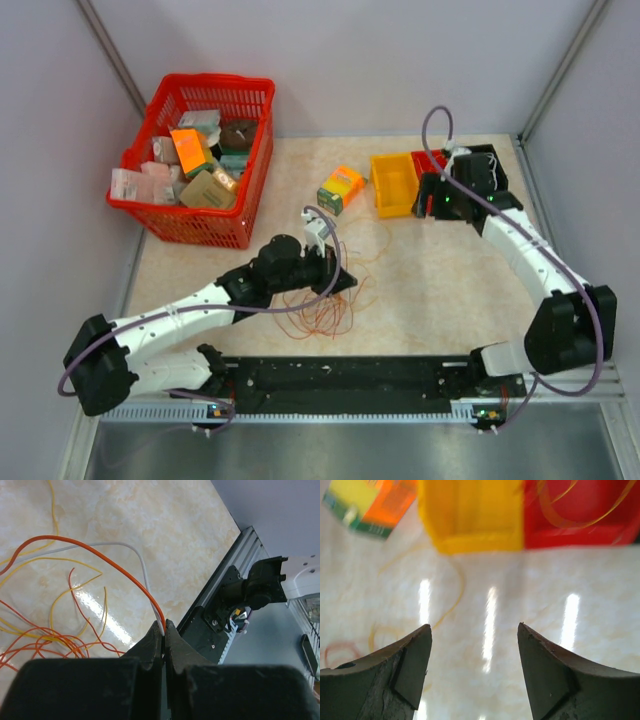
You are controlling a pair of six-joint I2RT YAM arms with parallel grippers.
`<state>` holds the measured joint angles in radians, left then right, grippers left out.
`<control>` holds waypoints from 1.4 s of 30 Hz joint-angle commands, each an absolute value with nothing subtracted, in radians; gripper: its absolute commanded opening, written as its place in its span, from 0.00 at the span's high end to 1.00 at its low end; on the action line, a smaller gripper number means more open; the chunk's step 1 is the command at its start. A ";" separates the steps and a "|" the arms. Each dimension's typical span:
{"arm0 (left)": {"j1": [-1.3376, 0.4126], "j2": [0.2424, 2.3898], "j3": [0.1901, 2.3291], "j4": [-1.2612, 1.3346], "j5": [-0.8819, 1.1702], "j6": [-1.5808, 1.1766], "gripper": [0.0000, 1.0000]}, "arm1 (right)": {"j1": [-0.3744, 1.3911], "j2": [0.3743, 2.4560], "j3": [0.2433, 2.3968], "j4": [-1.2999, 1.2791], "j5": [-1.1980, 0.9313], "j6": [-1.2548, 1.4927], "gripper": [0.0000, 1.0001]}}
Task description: Untangle the cables
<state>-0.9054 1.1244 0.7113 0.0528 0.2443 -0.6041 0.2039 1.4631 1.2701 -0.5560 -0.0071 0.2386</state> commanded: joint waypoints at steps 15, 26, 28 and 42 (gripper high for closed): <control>-0.848 1.019 0.784 0.020 0.230 -0.664 1.00 | 0.578 1.228 0.689 -0.098 -0.227 0.371 0.42; -0.848 0.848 0.768 -0.199 0.035 -0.537 1.00 | 0.634 1.447 0.768 -0.058 -0.086 0.377 0.69; -0.848 0.825 0.776 -0.239 -0.030 -0.508 1.00 | 0.634 1.440 0.775 -0.069 -0.092 0.368 0.88; -0.845 1.034 0.641 -0.018 0.046 -0.633 1.00 | 0.635 0.885 1.217 -0.520 0.034 0.334 1.00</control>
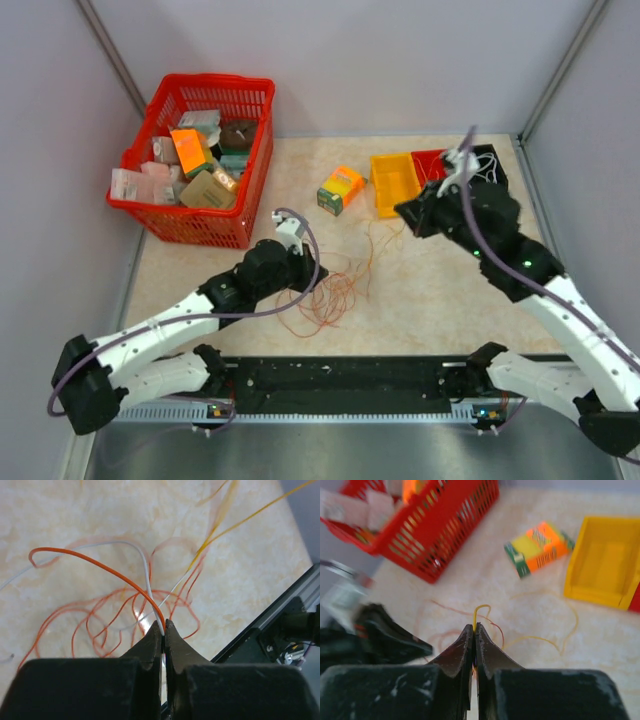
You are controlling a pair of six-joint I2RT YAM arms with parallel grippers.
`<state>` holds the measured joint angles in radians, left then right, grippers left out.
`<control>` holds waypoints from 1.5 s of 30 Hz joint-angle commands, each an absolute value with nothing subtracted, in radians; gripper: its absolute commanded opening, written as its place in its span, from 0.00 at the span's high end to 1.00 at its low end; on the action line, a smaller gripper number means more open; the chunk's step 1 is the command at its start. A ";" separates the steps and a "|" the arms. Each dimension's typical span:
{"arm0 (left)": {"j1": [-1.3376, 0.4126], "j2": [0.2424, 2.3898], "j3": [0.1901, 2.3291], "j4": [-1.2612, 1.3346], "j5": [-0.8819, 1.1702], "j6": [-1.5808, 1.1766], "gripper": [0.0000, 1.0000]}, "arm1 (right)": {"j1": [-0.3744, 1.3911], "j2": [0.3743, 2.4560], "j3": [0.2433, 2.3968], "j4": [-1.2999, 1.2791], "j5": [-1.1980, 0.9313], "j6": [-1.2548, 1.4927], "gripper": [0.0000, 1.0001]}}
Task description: Untangle the cables
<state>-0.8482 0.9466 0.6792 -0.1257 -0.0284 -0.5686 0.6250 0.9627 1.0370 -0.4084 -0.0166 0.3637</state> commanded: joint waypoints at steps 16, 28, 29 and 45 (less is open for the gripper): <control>-0.842 0.933 0.661 -0.130 0.069 -0.517 0.56 | 0.635 0.845 1.557 -0.635 0.233 0.169 1.00; -0.842 0.864 0.825 -0.200 0.166 -0.393 0.20 | 0.634 0.880 1.588 -0.637 0.415 0.144 1.00; -0.842 0.876 0.830 -0.184 0.176 -0.400 0.20 | 0.635 0.896 1.589 -0.635 0.452 0.146 1.00; -0.851 1.052 0.764 0.078 0.410 -0.520 0.23 | 0.252 1.262 1.552 -0.350 0.344 0.140 1.00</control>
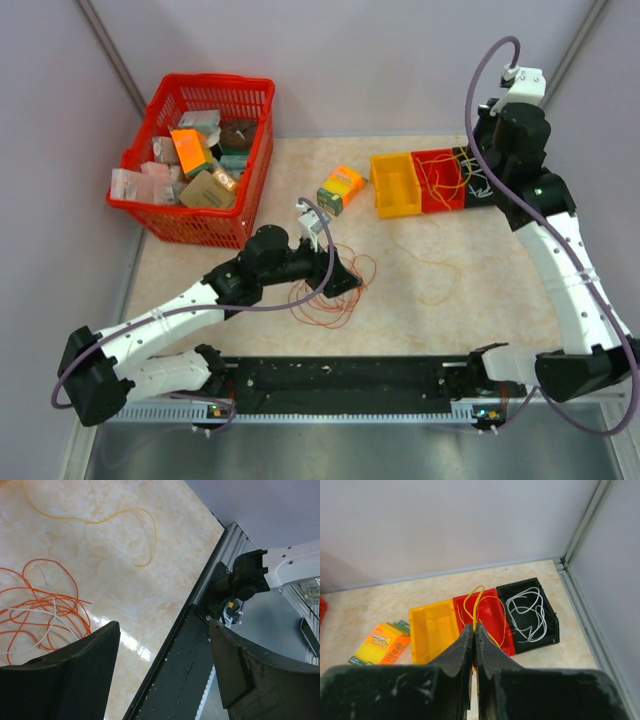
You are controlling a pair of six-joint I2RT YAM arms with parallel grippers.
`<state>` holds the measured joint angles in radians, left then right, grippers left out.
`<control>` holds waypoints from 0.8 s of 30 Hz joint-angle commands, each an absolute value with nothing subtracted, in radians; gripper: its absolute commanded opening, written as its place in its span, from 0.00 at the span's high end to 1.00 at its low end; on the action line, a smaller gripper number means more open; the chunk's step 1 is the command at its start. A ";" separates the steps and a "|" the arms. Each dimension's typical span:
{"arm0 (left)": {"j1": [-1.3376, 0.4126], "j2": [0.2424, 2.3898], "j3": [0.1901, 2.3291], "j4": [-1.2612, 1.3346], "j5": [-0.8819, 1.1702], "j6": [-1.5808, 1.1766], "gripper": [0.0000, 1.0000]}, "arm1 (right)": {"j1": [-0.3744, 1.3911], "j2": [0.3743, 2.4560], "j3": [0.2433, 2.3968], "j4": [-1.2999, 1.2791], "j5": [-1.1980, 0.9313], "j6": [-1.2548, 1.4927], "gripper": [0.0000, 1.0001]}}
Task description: Untangle the cables
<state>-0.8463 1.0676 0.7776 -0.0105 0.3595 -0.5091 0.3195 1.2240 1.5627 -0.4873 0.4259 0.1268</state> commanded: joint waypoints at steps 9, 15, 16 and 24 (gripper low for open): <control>-0.851 1.048 0.764 0.060 0.390 -0.492 0.22 | 0.141 1.480 1.526 -0.190 0.264 0.126 1.00; -0.850 1.072 0.765 0.075 0.402 -0.495 0.23 | 0.141 1.552 1.476 -0.143 0.350 0.035 1.00; -0.850 1.075 0.764 0.078 0.405 -0.495 0.23 | 0.141 1.561 1.459 -0.129 0.369 0.019 1.00; -0.850 1.085 0.758 0.097 0.420 -0.509 0.23 | 0.153 1.713 1.477 -0.100 0.356 -0.068 1.00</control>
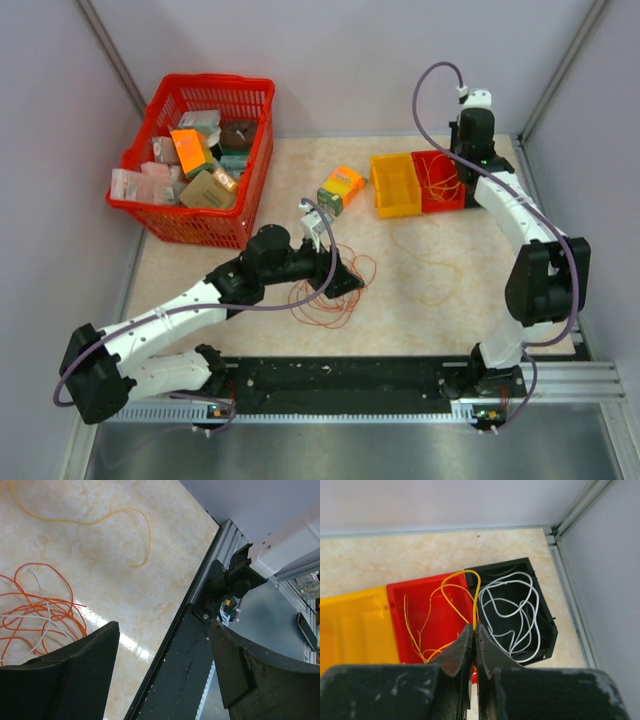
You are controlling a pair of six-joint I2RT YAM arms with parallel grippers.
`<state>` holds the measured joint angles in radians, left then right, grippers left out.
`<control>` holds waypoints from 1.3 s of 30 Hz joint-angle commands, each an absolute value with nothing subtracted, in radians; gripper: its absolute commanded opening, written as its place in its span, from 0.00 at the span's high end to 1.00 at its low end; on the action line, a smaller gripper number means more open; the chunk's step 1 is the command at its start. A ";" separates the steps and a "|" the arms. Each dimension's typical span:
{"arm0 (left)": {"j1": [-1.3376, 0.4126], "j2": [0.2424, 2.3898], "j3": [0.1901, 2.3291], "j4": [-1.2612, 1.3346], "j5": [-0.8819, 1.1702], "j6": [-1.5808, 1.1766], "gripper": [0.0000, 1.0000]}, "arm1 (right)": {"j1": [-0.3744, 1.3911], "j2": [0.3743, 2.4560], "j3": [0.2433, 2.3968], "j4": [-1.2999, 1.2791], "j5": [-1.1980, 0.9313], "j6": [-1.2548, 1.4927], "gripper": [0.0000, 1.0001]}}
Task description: Untangle the cables
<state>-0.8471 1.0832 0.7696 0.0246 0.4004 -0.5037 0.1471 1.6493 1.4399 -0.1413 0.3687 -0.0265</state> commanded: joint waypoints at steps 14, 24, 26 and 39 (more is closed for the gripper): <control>-0.850 1.048 0.744 0.078 0.413 -0.514 0.22 | 0.181 2.003 1.618 -0.293 0.227 0.090 1.00; -0.850 1.040 0.742 0.077 0.413 -0.514 0.22 | 0.176 2.000 1.762 -0.504 0.233 0.115 0.52; -0.850 1.040 0.739 0.087 0.416 -0.522 0.22 | 0.176 1.973 1.779 -0.569 0.229 0.127 0.41; -0.851 1.005 0.713 0.104 0.428 -0.543 0.22 | 0.176 1.556 1.384 -0.637 0.216 0.308 0.05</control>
